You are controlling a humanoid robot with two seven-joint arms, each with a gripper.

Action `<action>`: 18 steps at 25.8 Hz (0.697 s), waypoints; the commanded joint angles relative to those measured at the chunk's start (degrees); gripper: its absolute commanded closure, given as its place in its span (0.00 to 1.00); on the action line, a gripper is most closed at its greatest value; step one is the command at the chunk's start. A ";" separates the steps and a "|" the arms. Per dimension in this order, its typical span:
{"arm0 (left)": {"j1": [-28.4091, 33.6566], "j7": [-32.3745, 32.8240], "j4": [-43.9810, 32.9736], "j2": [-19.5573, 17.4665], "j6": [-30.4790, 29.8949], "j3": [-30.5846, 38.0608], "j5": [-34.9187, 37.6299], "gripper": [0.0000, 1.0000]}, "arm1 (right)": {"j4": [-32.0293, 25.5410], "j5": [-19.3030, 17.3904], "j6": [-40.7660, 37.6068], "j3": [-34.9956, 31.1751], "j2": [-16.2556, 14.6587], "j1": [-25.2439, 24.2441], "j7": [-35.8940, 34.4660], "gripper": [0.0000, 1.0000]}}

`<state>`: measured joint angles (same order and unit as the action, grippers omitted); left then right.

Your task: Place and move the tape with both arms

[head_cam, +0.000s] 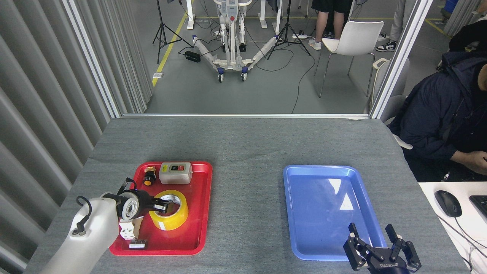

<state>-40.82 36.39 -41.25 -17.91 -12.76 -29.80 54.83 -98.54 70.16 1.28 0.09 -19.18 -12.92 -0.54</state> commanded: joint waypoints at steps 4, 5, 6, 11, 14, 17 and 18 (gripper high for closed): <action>-0.05 -1.93 0.03 -0.19 0.01 0.00 0.02 0.42 | -0.08 0.07 0.13 0.08 -0.33 0.17 -0.08 0.00; -0.05 -1.93 0.03 -0.19 0.01 0.00 0.02 0.42 | -0.08 0.07 0.13 0.17 -0.33 0.17 -0.08 0.00; -0.05 -1.93 0.03 -0.19 0.01 0.00 0.02 0.43 | -0.08 0.07 0.04 0.17 -0.24 0.09 -0.08 0.00; -0.05 -2.02 0.03 -0.28 -1.13 0.00 0.02 0.50 | -0.08 0.07 0.13 0.17 0.02 0.00 -0.08 0.00; -0.05 -2.02 0.12 -0.37 -1.83 0.00 0.02 0.53 | 0.10 0.07 0.22 0.17 0.02 0.00 -0.08 0.00; -0.05 -1.93 0.38 -0.46 -1.92 0.00 0.02 0.54 | 0.10 0.07 0.30 0.26 0.02 -0.09 -0.26 0.00; -0.05 -1.93 0.47 -0.46 -1.92 0.00 0.02 0.55 | 0.10 0.07 0.22 0.26 0.02 -0.09 -0.26 0.00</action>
<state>-40.88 34.37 -41.04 -18.31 -14.56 -29.79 54.85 -98.45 70.22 1.49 0.30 -19.18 -12.95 -0.68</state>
